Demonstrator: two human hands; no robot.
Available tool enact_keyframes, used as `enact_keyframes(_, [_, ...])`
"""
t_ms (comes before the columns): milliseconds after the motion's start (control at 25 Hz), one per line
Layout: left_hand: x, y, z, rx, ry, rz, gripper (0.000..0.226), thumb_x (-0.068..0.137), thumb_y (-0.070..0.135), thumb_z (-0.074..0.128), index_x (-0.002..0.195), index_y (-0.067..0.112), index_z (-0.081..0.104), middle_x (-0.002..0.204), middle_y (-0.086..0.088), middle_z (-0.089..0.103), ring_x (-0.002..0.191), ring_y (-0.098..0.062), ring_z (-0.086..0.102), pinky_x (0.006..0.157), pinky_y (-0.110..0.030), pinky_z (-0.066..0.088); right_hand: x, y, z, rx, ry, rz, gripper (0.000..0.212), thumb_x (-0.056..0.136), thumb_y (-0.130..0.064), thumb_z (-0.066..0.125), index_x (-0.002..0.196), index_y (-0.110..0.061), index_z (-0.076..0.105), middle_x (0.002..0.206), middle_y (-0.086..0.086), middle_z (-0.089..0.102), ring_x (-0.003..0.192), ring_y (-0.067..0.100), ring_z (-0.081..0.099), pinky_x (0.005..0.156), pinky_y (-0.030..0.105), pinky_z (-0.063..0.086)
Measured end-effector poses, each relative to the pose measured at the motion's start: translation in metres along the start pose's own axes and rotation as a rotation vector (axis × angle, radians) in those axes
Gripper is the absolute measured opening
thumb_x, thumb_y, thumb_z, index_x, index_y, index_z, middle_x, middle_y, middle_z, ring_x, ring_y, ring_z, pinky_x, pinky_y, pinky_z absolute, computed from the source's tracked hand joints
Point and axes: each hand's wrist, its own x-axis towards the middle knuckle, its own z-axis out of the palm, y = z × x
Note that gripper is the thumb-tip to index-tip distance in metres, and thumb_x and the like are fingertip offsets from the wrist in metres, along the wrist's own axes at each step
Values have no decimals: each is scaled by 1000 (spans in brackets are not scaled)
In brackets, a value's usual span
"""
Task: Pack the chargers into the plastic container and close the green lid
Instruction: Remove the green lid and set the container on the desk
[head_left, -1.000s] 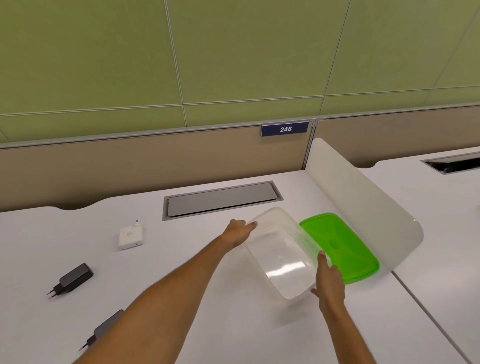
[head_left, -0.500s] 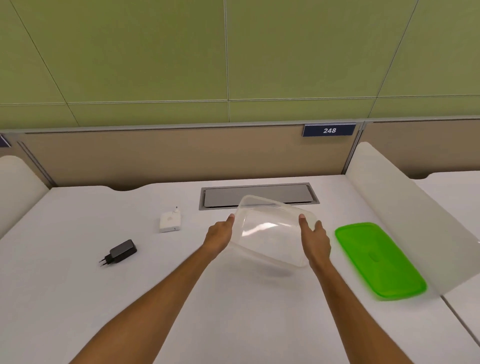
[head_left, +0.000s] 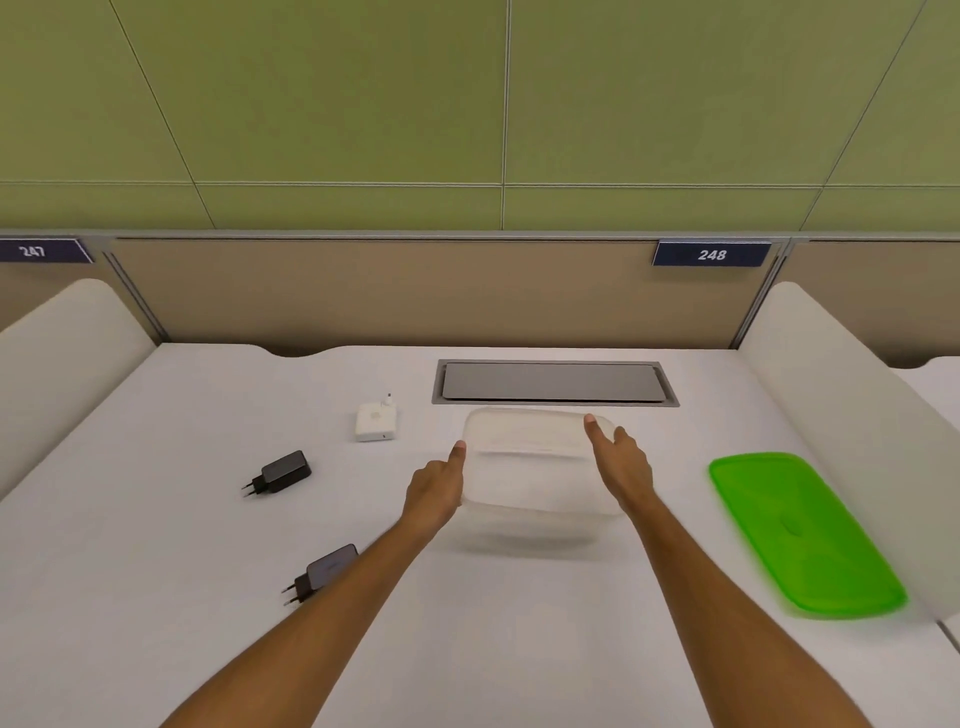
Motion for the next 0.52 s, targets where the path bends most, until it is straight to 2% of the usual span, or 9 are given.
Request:
enact_keyframes(320, [-9,-6,1,8,-3,-16,69,93,59,23,89,5,66,92,-13,72,89,-30,66,92,-45,50,3,6,6,-29,-19,-18,80,93,-64,33,148,-4,32,152,15,39,138,35,39,111,44,32])
enact_keyframes(520, [-15,-12,0,-72,-19,2,62,95,55,25,92,7,64,101,-11,69,95,-28,64,90,-39,47,9,13,9,-9,-50,-24,80,94,-62,33,152,-6,22,157,15,29,143,35,31,115,46,27])
